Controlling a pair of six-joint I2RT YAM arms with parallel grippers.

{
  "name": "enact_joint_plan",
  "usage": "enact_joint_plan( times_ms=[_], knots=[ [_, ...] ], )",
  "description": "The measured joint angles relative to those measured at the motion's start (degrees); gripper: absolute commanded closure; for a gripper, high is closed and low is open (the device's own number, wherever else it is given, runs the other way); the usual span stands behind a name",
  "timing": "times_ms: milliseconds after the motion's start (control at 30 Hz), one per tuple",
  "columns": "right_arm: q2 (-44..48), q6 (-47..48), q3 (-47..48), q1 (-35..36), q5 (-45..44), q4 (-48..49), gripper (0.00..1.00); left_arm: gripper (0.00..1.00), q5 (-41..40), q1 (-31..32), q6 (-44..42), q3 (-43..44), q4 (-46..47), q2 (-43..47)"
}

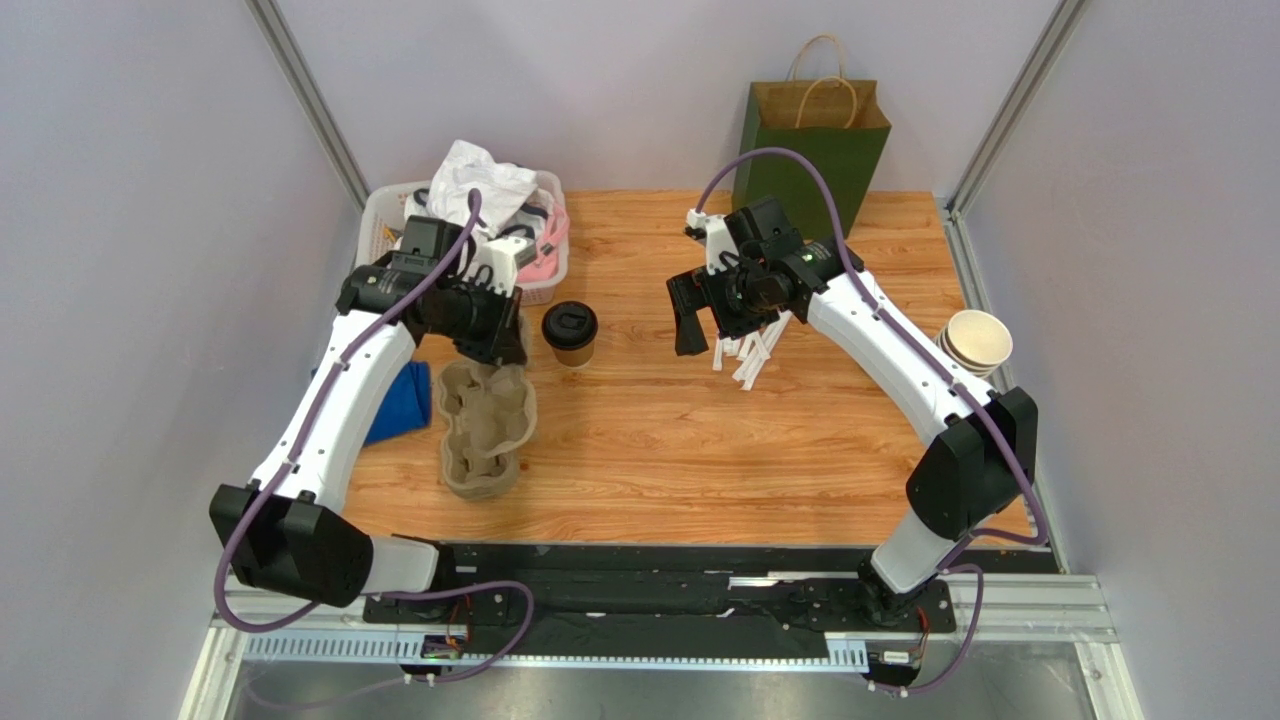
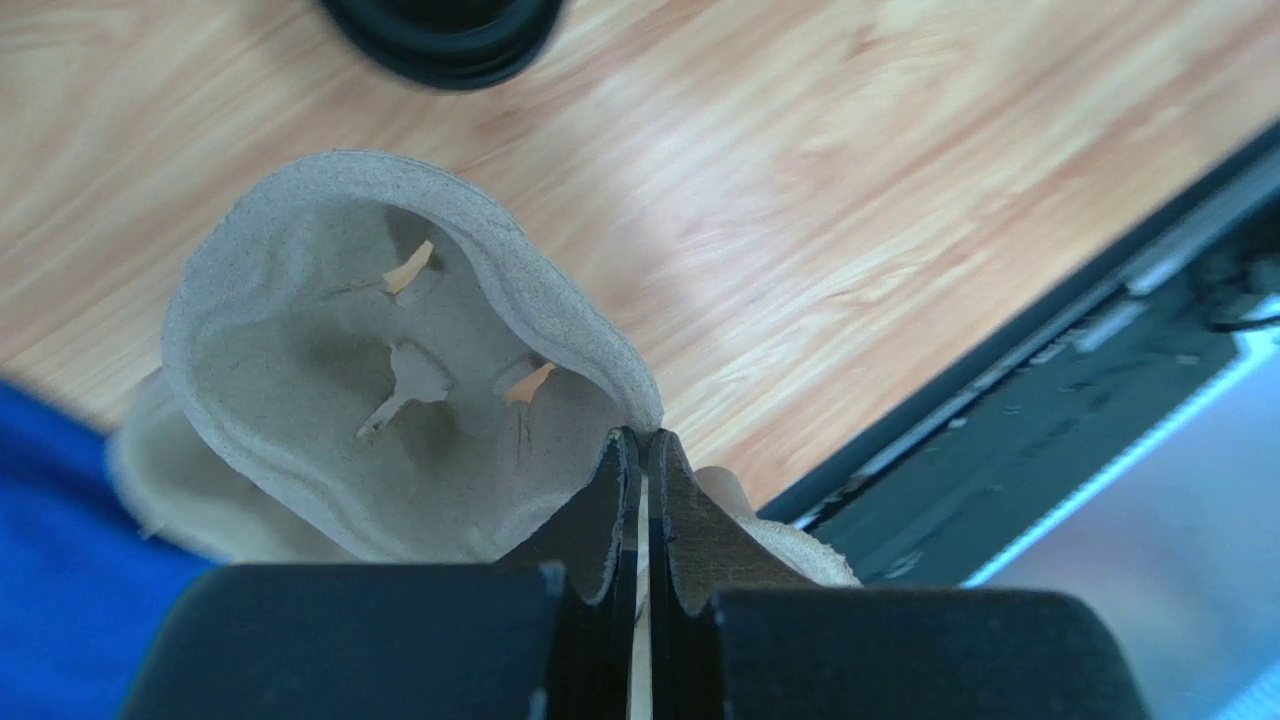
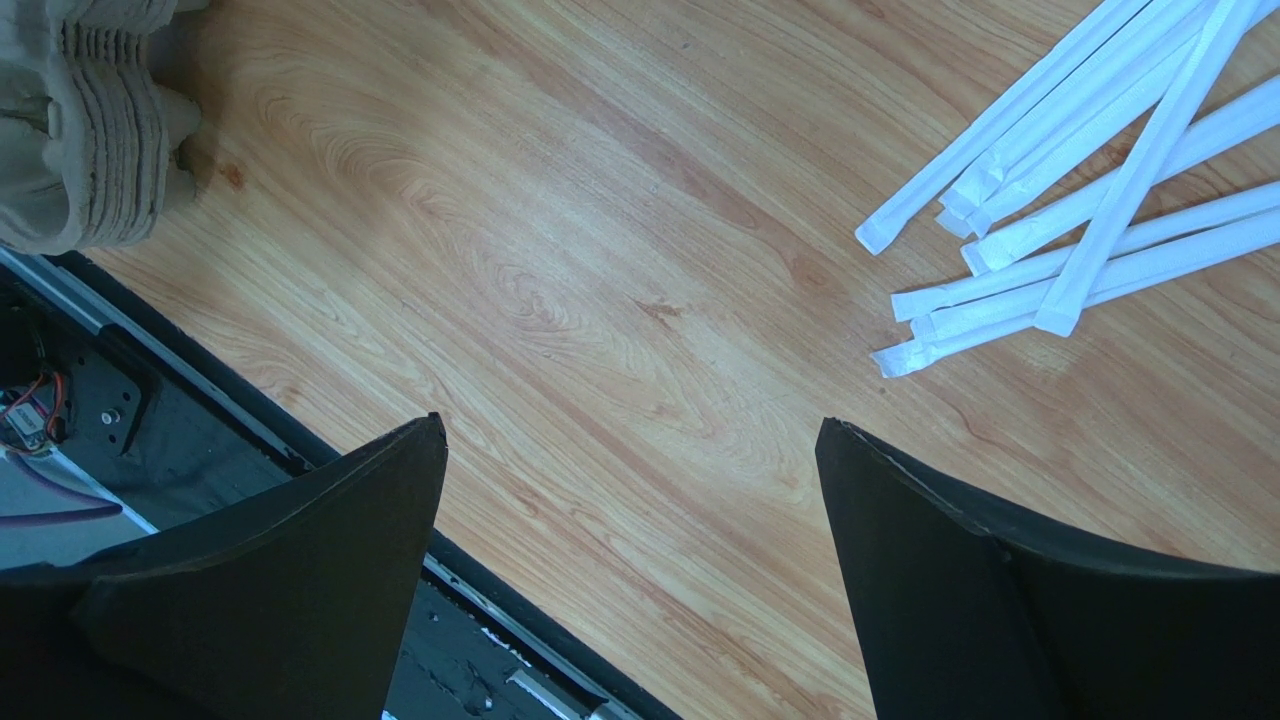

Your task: Pack the takeout coffee

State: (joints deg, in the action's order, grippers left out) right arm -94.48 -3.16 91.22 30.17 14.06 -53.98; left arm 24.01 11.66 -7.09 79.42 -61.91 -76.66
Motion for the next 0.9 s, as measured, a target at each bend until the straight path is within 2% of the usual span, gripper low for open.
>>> enact_joint_plan(
  times_ms=[100, 267, 467, 633, 867, 900],
  knots=[
    [0.0, 0.0, 0.0, 0.0, 0.0, 0.0, 0.0, 1.0, 5.4, 1.6, 2.8, -2.8, 3.5, 0.4],
    [0.0, 0.0, 0.0, -0.3, 0.0, 0.0, 0.0, 1.0, 6.7, 7.0, 7.1, -9.5, 9.2, 1.7],
    [0.0, 0.0, 0.0, -0.5, -0.1, 0.0, 0.0, 1.0, 5.6, 10.7, 11.6, -16.3, 13.0, 2.1],
    [0.0, 0.0, 0.0, -0.7, -0.1, 0.0, 0.0, 1.0, 3.0, 12.4, 13.7, -17.7, 15.1, 1.6],
    [-0.2, 0.9, 2.4, -2.9, 0.6, -2.3, 0.0, 1.0, -1.8, 14.6, 13.0, -17.6, 18.1, -6.1],
    [-0.3, 1.2, 4.2, -3.8, 1.1, -3.3, 0.0, 0.98, -2.7, 14.7, 12.9, -17.6, 18.3, -7.5]
  ],
)
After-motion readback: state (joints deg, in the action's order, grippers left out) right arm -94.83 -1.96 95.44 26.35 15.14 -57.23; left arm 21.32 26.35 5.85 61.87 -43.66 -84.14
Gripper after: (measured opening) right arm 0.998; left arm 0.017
